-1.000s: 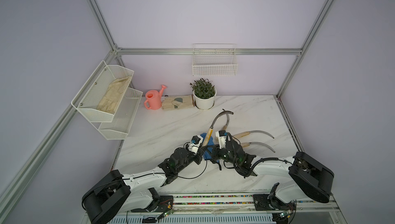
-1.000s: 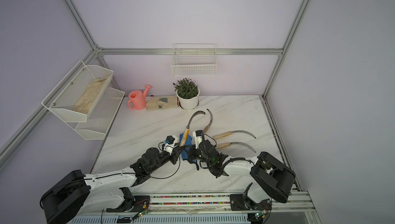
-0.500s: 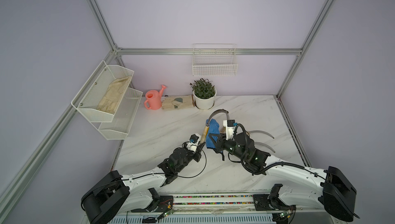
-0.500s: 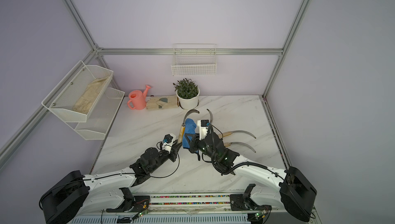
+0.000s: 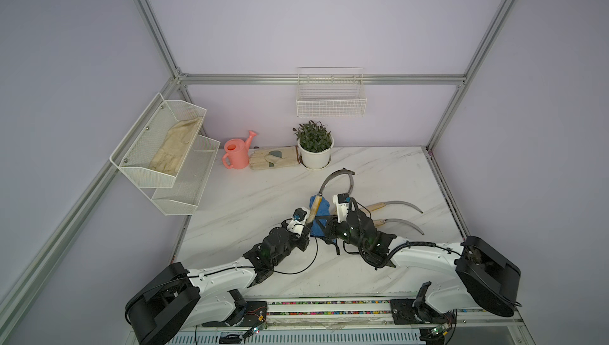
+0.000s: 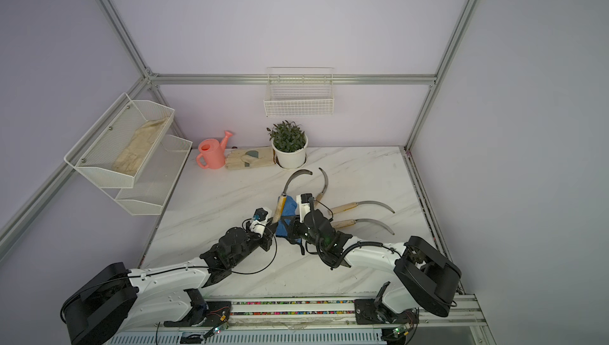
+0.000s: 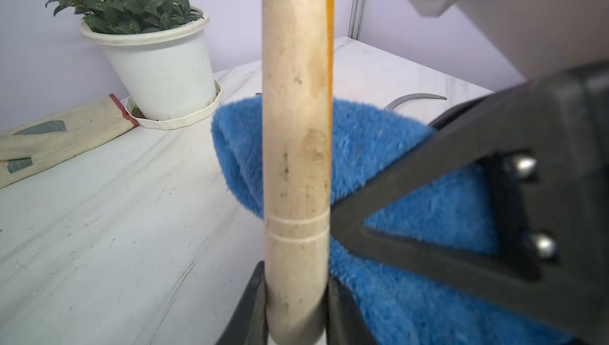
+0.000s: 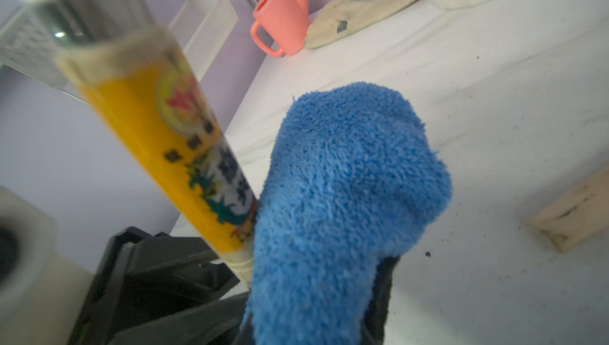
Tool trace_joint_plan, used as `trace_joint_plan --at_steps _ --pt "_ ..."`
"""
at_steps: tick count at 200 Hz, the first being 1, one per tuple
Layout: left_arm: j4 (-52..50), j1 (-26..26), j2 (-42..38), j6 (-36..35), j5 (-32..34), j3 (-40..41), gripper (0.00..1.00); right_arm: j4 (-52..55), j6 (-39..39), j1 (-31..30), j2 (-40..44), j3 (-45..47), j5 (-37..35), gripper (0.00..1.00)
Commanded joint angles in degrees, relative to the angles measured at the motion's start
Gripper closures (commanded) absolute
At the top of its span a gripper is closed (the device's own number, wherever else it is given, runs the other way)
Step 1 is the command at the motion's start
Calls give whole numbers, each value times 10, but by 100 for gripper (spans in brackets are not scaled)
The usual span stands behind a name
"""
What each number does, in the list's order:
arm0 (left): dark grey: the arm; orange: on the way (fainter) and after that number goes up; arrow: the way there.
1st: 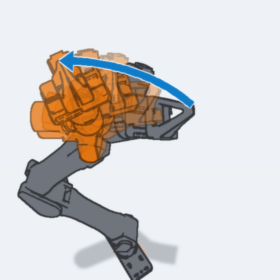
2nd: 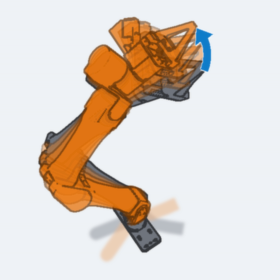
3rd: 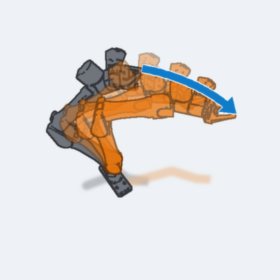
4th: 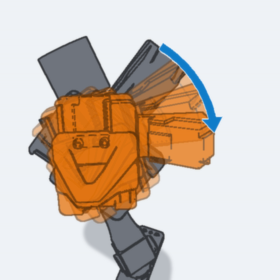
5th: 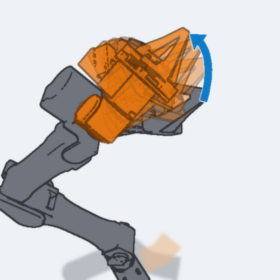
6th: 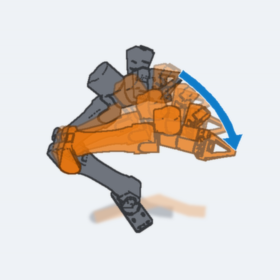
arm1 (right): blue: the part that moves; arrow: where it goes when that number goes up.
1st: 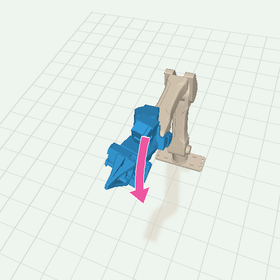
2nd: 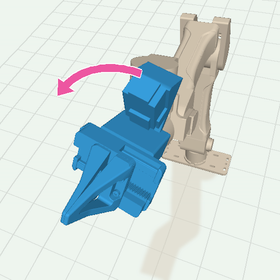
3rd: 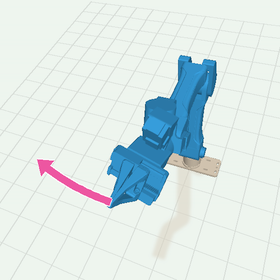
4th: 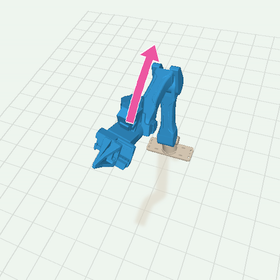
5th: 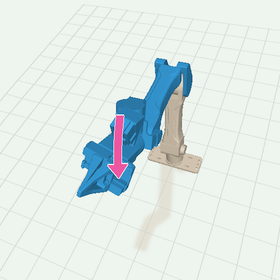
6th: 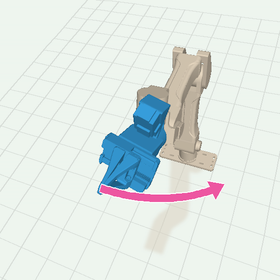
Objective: Wipe small sickles with rags
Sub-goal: Wipe the small sickle.
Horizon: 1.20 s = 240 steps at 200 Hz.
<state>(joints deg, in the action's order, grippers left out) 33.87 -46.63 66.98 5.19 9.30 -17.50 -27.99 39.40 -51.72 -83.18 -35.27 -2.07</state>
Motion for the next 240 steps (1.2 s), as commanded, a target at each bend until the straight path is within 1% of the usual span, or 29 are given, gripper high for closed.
trace_joint_plan --at_steps 1,48,57,94,170,201,240 --pt "50 -9 -12 -7 -37 -13 100 -43 8 -19 -5 -7 34 100" --pt "50 -11 -10 -8 -33 -14 100 28 -20 -19 43 -62 24 100" --pt "50 -10 -8 -9 -33 -15 100 44 -26 -19 67 -76 21 100" --pt "50 -12 -7 -12 -29 -15 100 86 -35 -17 88 -118 1 100" --pt "50 -13 -8 -10 -28 -15 100 136 -27 0 148 -118 -32 100" --pt "50 -14 -11 -7 -31 -14 100 137 -24 -1 136 -116 -32 100" --pt "52 -14 -16 -8 -29 -11 100 90 1 -3 76 -87 -1 100"
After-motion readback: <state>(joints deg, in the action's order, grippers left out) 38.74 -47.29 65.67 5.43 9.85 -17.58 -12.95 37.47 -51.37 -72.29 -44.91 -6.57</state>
